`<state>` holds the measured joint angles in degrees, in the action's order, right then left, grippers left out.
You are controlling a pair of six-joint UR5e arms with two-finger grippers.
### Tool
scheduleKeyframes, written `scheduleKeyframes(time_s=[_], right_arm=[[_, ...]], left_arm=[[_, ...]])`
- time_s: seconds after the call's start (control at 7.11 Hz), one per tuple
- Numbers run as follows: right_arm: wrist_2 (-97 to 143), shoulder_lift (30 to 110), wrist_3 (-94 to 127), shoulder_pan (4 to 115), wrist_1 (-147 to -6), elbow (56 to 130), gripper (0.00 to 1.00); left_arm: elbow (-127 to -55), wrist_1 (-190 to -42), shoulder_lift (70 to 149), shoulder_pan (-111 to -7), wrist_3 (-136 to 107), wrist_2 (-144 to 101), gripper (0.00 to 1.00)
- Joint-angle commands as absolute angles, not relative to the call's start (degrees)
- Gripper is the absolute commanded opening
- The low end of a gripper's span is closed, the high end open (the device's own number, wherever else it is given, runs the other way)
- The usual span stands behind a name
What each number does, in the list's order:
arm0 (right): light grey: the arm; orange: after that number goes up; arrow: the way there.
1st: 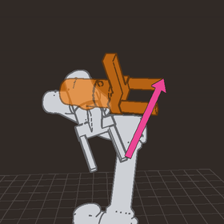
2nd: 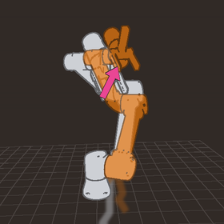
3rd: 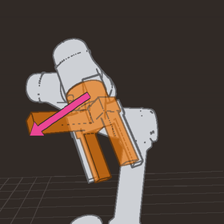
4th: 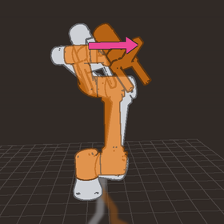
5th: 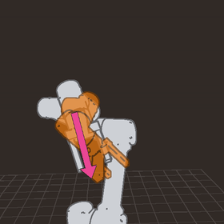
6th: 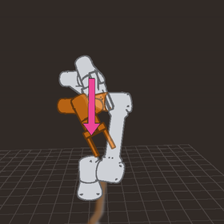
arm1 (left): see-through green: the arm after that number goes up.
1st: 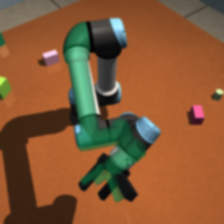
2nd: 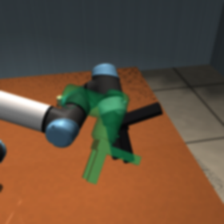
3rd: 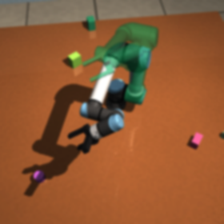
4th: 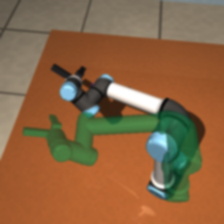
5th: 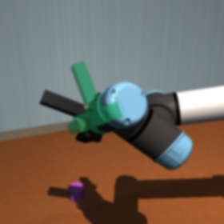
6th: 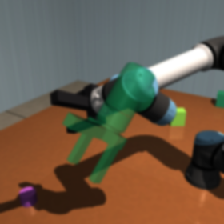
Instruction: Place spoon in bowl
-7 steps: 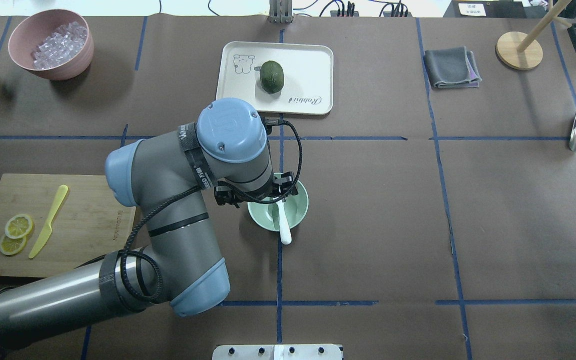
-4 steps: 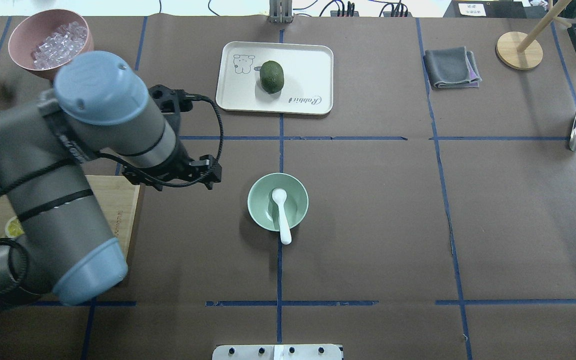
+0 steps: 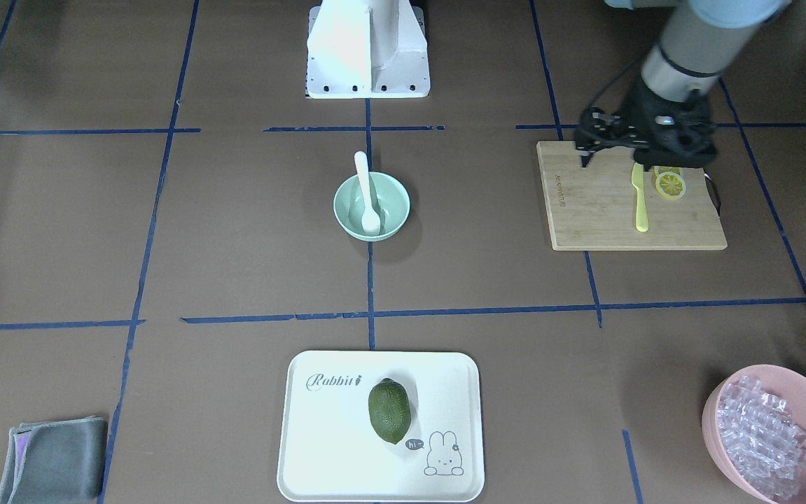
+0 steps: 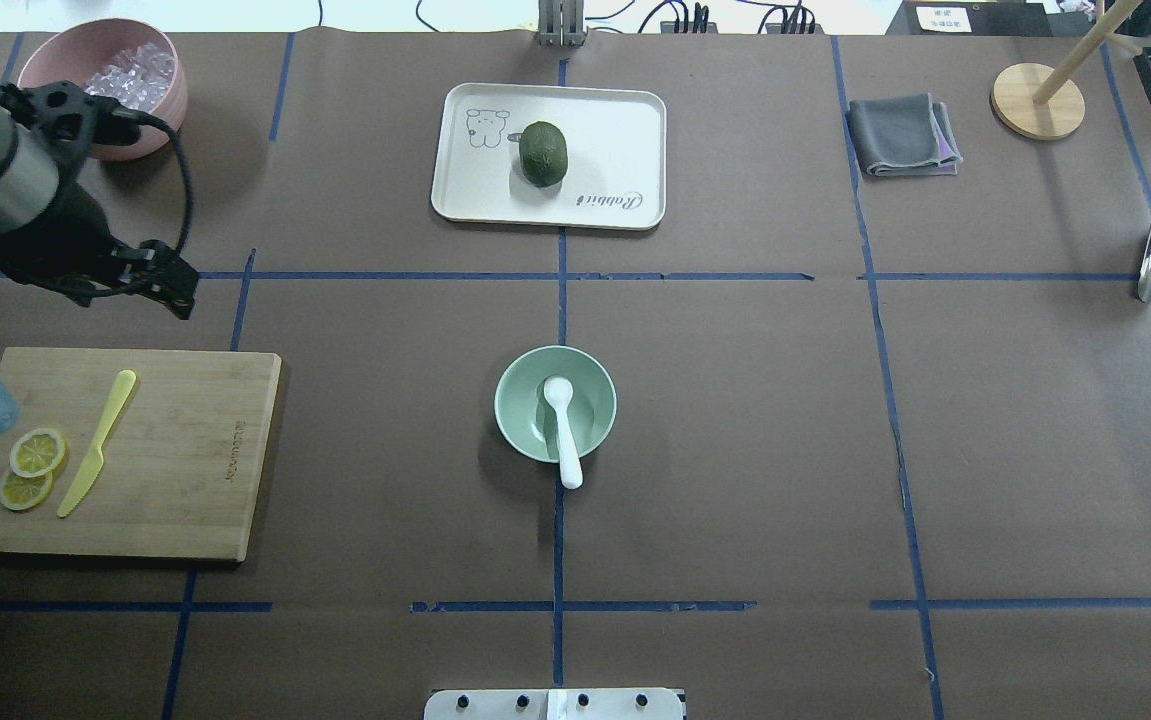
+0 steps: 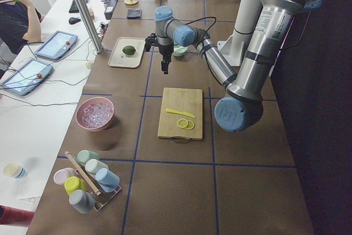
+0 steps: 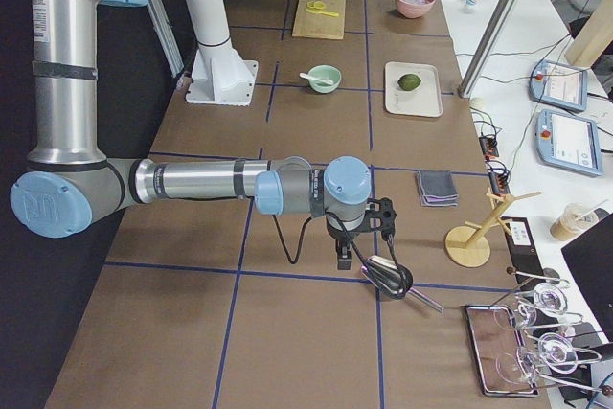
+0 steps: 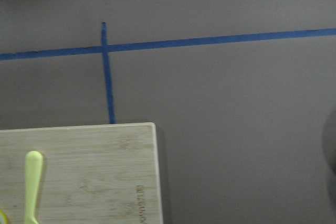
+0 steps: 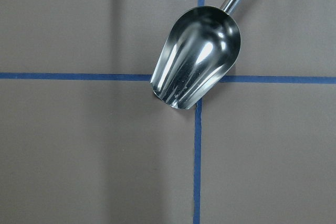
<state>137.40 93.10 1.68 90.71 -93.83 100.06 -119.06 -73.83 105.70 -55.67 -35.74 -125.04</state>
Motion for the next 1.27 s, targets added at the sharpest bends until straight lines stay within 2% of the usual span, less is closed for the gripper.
scheduleKeyframes(time_s=[0.0, 0.14, 0.42, 0.84, 1.13], right_arm=[[137.2, 93.7, 1.8, 91.0, -96.9, 101.6, 1.00], [137.2, 93.2, 2.0, 90.9, -96.9, 100.2, 1.00], [137.1, 92.7, 2.2, 90.5, -94.9, 98.6, 1.00], [137.1, 94.0, 3.0, 90.6, -83.3, 92.6, 1.00], [137.7, 93.3, 6.6, 90.6, -83.2, 93.5, 1.00]], left_arm=[[-118.5, -73.9, 98.1, -65.5, -20.2, -128.8, 1.00], [-117.9, -74.1, 94.0, -70.5, -12.1, -130.8, 1.00], [-108.5, -74.4, 92.4, -81.2, 5.4, -133.4, 1.00], [-99.3, -78.2, 92.3, -86.9, 13.9, -133.5, 1.00], [-95.7, -78.4, 92.3, -89.7, 15.0, -134.6, 1.00]])
